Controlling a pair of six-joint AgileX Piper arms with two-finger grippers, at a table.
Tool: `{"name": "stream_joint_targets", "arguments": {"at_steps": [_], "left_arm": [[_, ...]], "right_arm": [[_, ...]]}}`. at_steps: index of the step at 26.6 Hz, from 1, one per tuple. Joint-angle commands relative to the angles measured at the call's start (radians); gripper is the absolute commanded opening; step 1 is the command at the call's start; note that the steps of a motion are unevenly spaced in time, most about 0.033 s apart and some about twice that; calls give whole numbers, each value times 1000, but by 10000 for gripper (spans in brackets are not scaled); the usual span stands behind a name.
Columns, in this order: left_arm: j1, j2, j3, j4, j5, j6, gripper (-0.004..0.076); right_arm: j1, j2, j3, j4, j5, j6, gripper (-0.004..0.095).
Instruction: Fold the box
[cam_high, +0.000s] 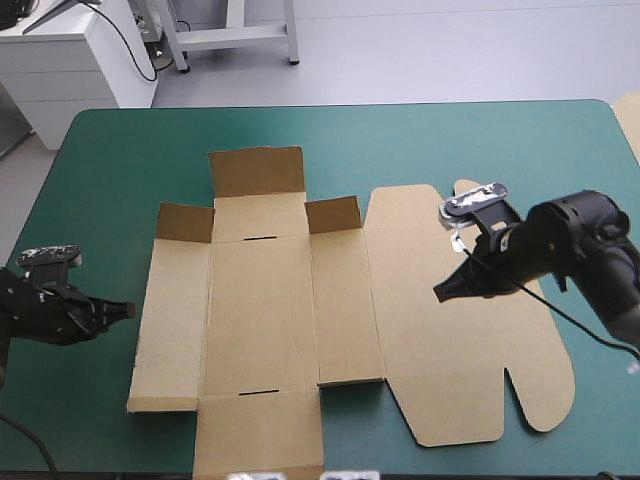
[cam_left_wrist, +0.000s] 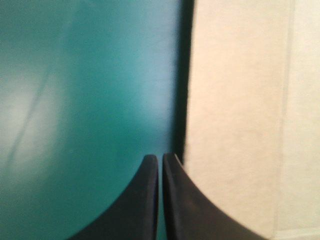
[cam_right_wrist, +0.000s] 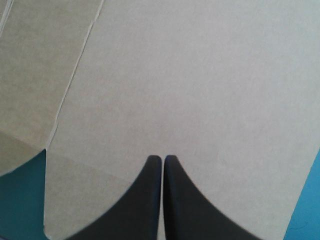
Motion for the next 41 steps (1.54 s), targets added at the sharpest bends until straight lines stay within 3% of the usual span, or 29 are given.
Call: {"name": "stream_joint_targets", "arguments": {"at_steps": [1, 5, 17, 19, 24, 27, 41], "left_arm": [[52, 88, -56, -267, 74, 184, 15], [61, 227, -121, -392, 220, 258, 15], [61, 289, -156, -371, 235, 259, 30], [61, 289, -156, -371, 235, 259, 89], [59, 289, -156, -293, 220, 252, 396], [59, 289, -156, -268, 201, 196, 500], [59, 289, 46, -407, 128, 172, 510]], "right_arm": [[-7, -139, 54, 18, -7, 15, -2], [-7, -279, 141, 18, -3, 43, -2], [-7, -558, 305, 35, -9, 125, -2], [-7, -563, 305, 35, -3, 125, -2], [-7, -563, 305, 60, 7, 125, -2], [-7, -563, 305, 71, 7, 125, -2], [-7, -563, 305, 70, 7, 121, -2]]}}
